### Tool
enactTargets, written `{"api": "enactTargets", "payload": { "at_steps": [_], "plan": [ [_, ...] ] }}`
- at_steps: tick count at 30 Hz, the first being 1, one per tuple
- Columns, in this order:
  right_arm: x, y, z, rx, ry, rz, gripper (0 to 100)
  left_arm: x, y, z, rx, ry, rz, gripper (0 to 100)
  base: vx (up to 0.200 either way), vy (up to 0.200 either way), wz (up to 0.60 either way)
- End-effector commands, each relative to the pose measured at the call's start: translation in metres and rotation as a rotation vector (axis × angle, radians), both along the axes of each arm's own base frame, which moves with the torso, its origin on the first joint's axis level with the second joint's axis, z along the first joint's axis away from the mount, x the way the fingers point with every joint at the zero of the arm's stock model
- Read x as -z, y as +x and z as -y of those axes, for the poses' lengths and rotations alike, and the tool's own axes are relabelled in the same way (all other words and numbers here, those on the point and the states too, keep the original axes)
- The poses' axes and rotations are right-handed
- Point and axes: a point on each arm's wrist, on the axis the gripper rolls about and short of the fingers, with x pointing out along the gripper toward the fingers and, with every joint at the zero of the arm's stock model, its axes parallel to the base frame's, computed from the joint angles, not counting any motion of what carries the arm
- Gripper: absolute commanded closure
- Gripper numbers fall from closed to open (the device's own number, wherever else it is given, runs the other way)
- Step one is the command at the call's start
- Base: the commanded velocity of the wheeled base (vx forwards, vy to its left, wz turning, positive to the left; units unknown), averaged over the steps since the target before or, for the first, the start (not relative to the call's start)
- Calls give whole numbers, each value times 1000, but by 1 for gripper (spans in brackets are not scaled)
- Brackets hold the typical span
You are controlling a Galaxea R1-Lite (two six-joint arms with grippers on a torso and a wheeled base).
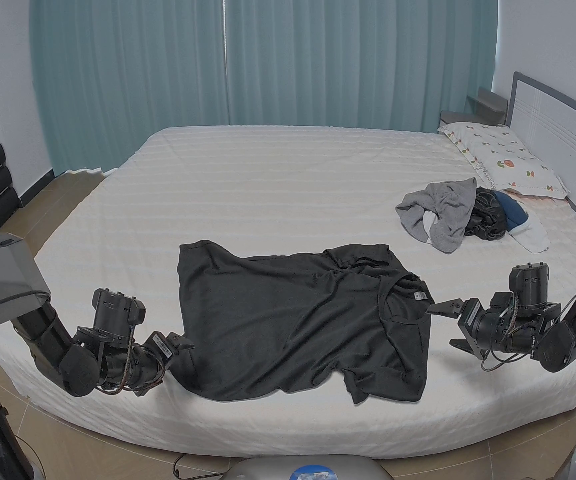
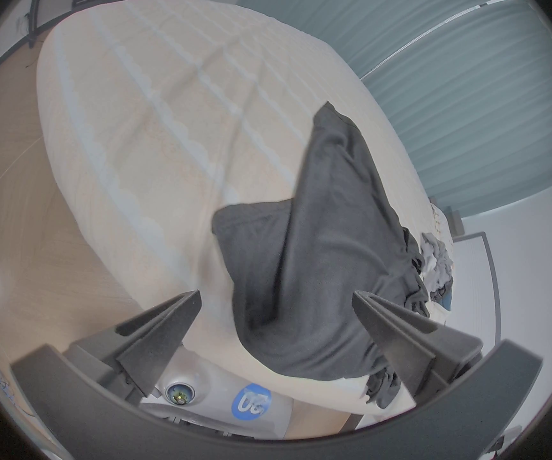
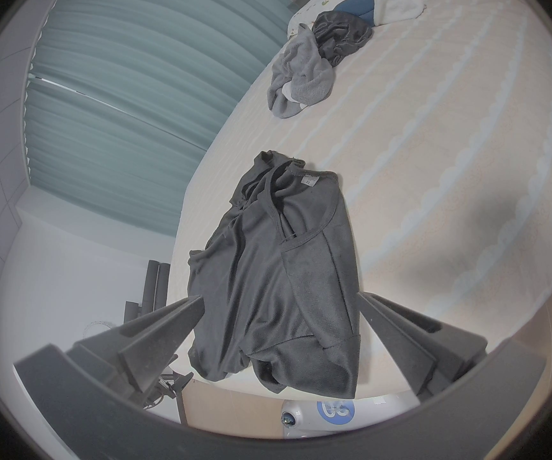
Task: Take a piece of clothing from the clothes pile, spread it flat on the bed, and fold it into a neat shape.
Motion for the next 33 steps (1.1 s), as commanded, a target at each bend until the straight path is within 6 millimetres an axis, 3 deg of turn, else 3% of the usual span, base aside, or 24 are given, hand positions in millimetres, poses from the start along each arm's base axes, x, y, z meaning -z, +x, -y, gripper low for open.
{"api": "enactTargets", "payload": {
  "at_steps": [1, 4, 11, 12, 18, 24, 33],
  "plan": [
    [2, 0, 0, -2, -2, -7, 0, 21, 17, -1, -21, 16, -28, 0, 0, 0, 0],
    [2, -1, 0, -5, -7, -9, 0, 24, 29, 2, -51, 52, -5, 0, 0, 0, 0],
    [16, -9, -6, -76, -71, -44, 0, 33, 31, 3, -54, 115, -9, 0, 0, 0, 0],
    [18, -10, -8, -83, -74, -53, 0, 33, 29, 3, -54, 116, -13, 100, 0, 0, 0],
    [28, -11, -14, -109, -82, -88, 0, 34, 23, 0, -56, 127, -33, 100, 0, 0, 0],
    [30, -11, -19, -126, -88, -90, 0, 10, 15, -20, -52, 165, 23, 100, 0, 0, 0],
    [48, -3, -21, -144, -111, -126, 0, -18, 7, -24, -61, 165, 37, 100, 0, 0, 0]
  ]
}}
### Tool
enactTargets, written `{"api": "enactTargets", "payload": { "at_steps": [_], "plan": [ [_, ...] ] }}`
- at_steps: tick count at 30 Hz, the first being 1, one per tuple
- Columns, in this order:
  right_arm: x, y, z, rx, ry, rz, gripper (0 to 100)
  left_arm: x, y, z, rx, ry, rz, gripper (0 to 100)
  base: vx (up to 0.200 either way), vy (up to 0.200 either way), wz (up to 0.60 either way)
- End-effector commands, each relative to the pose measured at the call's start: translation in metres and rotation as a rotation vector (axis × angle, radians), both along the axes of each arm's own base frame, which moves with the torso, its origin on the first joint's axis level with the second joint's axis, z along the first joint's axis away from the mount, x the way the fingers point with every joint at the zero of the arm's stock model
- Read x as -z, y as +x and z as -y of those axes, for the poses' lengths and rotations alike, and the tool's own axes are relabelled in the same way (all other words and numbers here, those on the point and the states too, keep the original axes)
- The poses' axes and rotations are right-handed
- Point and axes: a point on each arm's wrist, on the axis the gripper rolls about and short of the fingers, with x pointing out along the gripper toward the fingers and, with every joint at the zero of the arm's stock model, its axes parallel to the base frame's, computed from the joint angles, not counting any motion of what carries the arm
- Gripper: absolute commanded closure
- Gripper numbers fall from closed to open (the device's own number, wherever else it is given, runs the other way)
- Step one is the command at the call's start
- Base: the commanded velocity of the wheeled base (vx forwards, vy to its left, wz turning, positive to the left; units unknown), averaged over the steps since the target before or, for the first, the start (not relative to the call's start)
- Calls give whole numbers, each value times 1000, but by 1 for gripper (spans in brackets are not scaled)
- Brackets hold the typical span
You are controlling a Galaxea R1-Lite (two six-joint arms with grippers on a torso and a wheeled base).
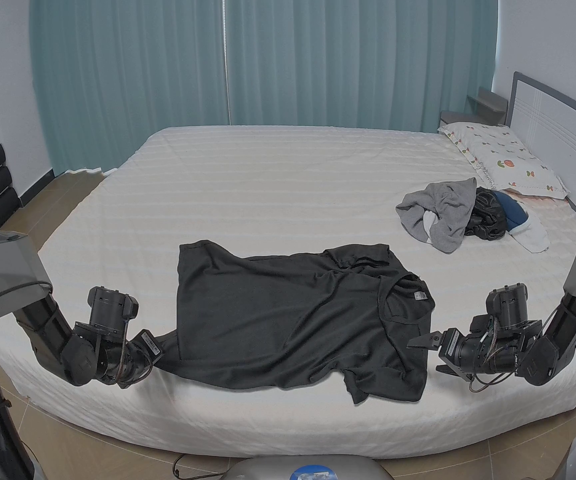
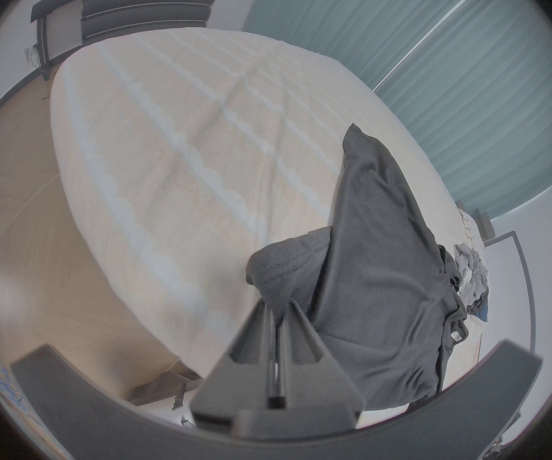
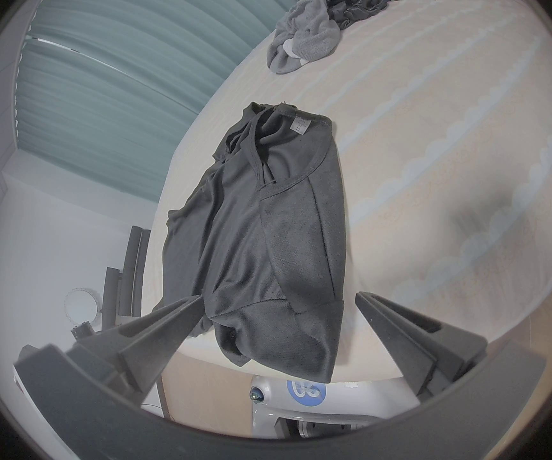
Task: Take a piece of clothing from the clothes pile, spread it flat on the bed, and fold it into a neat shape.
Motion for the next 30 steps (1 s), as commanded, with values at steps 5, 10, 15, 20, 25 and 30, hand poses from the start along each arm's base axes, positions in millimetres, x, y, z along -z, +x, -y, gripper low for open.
{"api": "enactTargets", "payload": {
  "at_steps": [5, 10, 15, 20, 25, 30],
  "plan": [
    [22, 7, -3, -24, -31, -47, 100, -32, -7, -2, 4, -10, 81, 100, 0, 0, 0],
    [26, 16, -5, -24, -31, -40, 100, -34, -8, -2, 9, -5, 78, 100, 0, 0, 0],
    [19, 26, -6, -31, -38, -25, 100, -35, -7, -2, 9, -6, 82, 100, 0, 0, 0],
    [-1, 49, -6, 27, -57, 91, 100, -38, -5, -3, 1, -9, 98, 100, 0, 0, 0],
    [-14, 66, -9, 46, -55, 164, 100, -37, -2, -5, -12, -12, 103, 100, 0, 0, 0],
    [-25, 91, -14, 63, -52, 217, 100, -39, 2, -5, -31, -32, 136, 100, 0, 0, 0]
  ]
}}
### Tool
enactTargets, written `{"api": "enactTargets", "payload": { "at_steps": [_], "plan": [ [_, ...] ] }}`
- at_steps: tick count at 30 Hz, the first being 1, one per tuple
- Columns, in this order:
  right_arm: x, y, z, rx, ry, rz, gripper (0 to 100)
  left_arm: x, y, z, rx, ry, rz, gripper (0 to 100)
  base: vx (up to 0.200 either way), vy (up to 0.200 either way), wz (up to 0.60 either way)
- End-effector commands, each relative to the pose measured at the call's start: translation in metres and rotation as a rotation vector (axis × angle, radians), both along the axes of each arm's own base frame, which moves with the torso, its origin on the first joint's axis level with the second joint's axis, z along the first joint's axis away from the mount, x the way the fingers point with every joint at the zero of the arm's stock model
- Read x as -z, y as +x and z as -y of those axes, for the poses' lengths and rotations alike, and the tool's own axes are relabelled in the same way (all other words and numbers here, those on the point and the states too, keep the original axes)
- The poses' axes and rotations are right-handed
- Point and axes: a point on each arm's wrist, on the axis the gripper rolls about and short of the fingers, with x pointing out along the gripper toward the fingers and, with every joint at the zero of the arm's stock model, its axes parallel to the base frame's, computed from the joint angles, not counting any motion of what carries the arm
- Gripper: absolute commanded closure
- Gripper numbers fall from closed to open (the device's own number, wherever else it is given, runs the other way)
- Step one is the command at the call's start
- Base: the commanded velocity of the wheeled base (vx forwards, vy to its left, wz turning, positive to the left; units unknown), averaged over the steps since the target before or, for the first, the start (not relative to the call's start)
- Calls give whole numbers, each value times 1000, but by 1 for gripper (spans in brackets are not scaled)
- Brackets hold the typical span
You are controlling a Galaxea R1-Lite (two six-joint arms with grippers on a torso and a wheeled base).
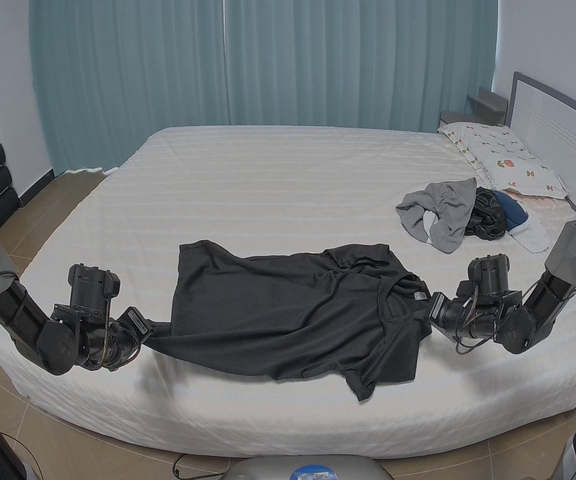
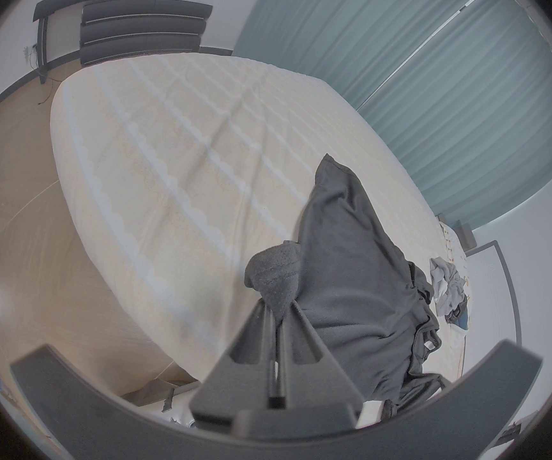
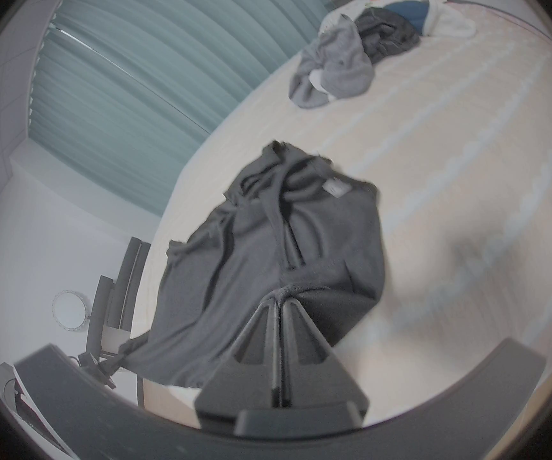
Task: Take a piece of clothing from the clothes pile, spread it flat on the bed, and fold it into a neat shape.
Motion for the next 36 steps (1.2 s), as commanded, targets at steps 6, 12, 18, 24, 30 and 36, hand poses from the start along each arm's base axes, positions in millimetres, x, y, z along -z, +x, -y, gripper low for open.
{"api": "enactTargets", "payload": {
  "at_steps": [6, 12, 18, 24, 30, 36],
  "plan": [
    [0, 50, -9, 54, -15, 87, 100, -4, 7, 0, -40, -44, 64, 100, 0, 0, 0],
    [12, 74, -13, 68, -13, 113, 100, -4, 8, 0, -46, -53, 74, 100, 0, 0, 0],
    [13, 78, -8, 70, 6, 117, 0, -3, 8, 0, -45, -55, 69, 100, 0, 0, 0],
    [2, 66, -1, 61, 5, 111, 0, -4, 7, 0, -46, -54, 71, 100, 0, 0, 0],
    [-11, 44, 7, 9, -2, 87, 0, -3, 5, 0, -45, -55, 66, 100, 0, 0, 0],
    [12, 18, -2, -100, -62, -33, 0, -2, 5, 0, -39, -55, 60, 100, 0, 0, 0]
  ]
}}
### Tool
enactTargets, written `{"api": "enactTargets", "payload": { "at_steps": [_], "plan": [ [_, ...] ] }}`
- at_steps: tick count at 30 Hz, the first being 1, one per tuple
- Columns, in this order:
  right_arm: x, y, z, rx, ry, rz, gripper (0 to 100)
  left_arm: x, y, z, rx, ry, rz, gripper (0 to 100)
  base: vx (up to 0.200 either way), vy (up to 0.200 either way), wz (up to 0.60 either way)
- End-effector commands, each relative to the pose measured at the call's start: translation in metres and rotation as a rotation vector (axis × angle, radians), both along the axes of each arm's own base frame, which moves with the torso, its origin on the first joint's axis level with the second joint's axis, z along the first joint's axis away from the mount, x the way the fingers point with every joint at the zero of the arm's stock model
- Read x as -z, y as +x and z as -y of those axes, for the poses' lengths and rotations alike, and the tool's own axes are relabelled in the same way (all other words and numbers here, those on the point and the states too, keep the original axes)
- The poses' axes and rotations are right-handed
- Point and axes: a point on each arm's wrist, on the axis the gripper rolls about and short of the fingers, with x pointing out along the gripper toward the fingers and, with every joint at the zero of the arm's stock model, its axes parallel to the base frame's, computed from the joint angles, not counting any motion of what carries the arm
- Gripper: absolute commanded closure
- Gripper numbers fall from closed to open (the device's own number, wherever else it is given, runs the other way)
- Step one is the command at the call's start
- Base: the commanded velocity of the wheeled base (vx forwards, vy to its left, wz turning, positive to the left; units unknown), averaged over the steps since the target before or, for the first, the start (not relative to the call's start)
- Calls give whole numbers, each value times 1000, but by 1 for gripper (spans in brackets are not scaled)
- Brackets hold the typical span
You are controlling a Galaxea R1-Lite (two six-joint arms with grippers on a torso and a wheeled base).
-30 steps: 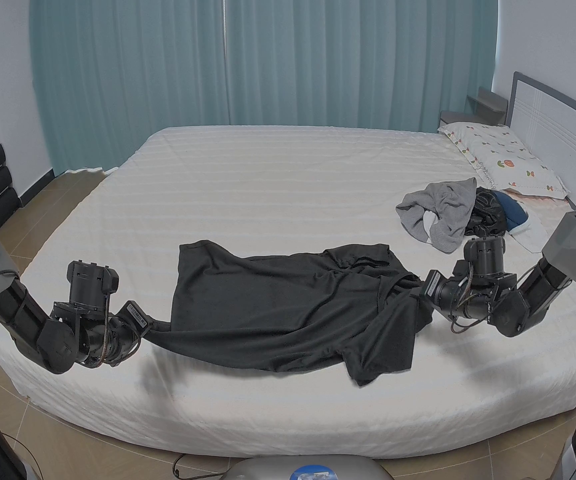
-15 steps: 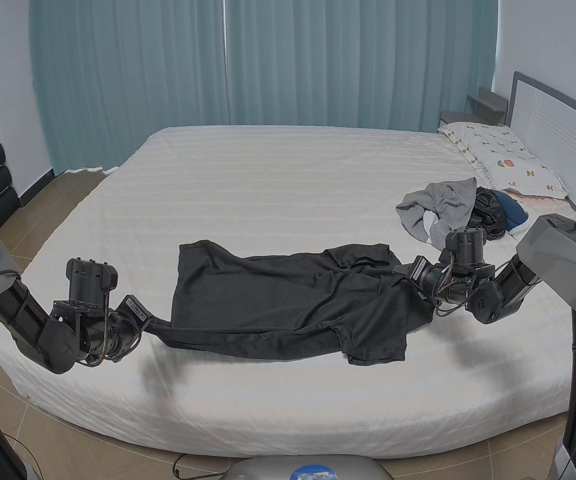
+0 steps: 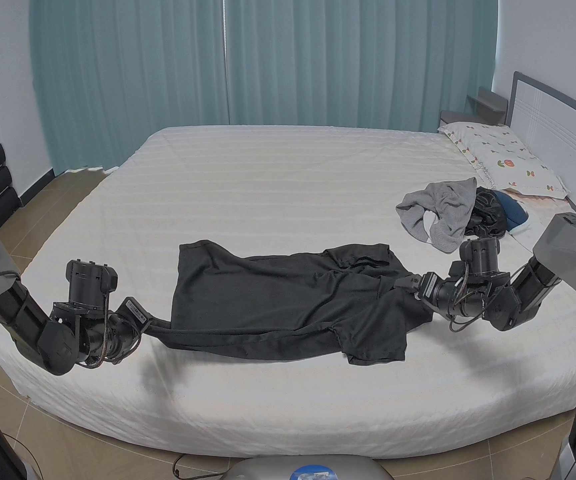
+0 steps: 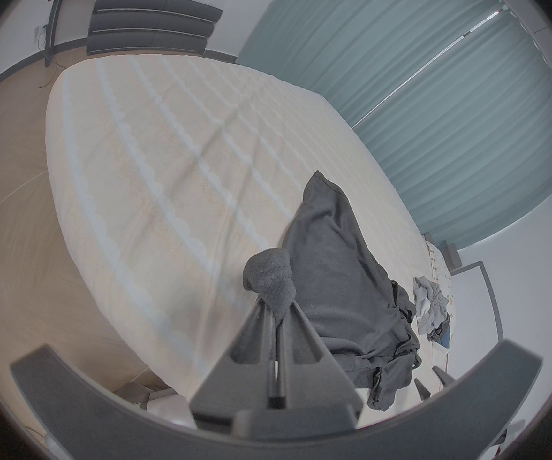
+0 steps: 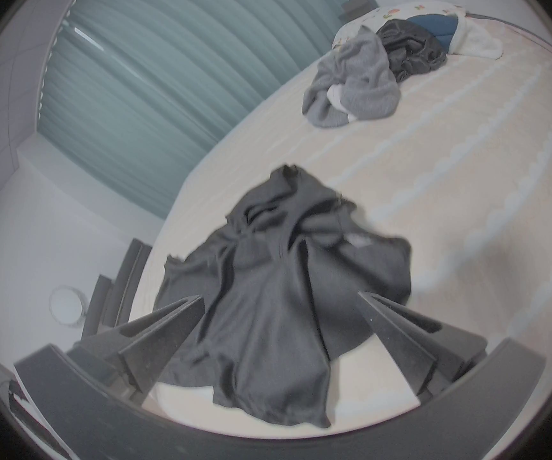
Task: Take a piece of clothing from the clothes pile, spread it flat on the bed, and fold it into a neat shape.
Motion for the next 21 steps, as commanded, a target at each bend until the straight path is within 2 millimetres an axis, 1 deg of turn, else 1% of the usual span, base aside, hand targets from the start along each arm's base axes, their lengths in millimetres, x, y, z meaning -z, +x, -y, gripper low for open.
{"api": "enactTargets", "payload": {
  "at_steps": [1, 8, 13, 15, 16, 21],
  "plan": [
    [5, -18, -9, -51, -19, -53, 0, 1, -1, 0, 2, 1, -7, 100, 0, 0, 0],
    [18, -26, -17, -87, -35, -144, 0, 2, -1, 1, 7, 0, -12, 100, 0, 0, 0],
    [23, -25, -22, -100, -37, -151, 0, 2, -1, 1, 8, -1, -12, 100, 0, 0, 0],
    [24, -22, -26, -109, -38, -152, 0, 2, -1, 1, 10, -2, -12, 100, 0, 0, 0],
    [28, -20, -29, -119, -38, -158, 0, 2, -1, 2, 11, -2, -12, 100, 0, 0, 0],
    [29, -17, -34, -128, -37, -156, 0, 1, -1, 2, 11, -3, -11, 100, 0, 0, 0]
  ]
}}
